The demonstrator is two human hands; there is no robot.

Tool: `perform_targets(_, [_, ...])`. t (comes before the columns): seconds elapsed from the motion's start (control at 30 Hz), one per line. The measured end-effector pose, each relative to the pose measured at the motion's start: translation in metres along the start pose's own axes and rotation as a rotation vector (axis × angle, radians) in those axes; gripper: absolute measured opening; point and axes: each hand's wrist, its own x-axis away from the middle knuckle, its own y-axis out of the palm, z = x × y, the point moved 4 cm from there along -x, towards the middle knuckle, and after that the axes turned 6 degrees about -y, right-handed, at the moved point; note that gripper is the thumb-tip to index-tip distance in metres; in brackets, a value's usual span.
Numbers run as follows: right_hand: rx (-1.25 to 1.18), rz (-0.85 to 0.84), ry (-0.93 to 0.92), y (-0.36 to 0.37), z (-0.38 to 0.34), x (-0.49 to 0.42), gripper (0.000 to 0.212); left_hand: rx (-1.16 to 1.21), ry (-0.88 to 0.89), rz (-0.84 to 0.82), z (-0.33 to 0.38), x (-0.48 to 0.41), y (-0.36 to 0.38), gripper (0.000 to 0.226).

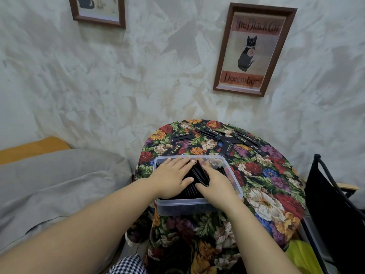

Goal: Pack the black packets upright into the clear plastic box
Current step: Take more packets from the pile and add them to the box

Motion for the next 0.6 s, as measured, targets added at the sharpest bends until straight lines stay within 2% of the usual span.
perform_targets(0.13, [0.011,-0.004,0.021,0.001,0.002,0.0,0.038,0.025,-0.021,0.017,0.001,0.0,-0.001,0.062])
perform_targets(0.23, [0.033,-0.029,0.031,0.004,0.005,-0.001,0.043,0.132,-0.048,0.035,0.0,0.001,-0.007,0.061])
perform_targets(0.37, [0.018,-0.036,0.02,0.002,0.004,-0.001,0.038,0.266,-0.093,0.089,-0.004,-0.001,-0.014,0.06])
perform_targets(0.6, [-0.001,-0.037,0.006,0.0,0.003,0.0,0.04,0.216,-0.082,0.073,-0.003,-0.006,-0.012,0.055])
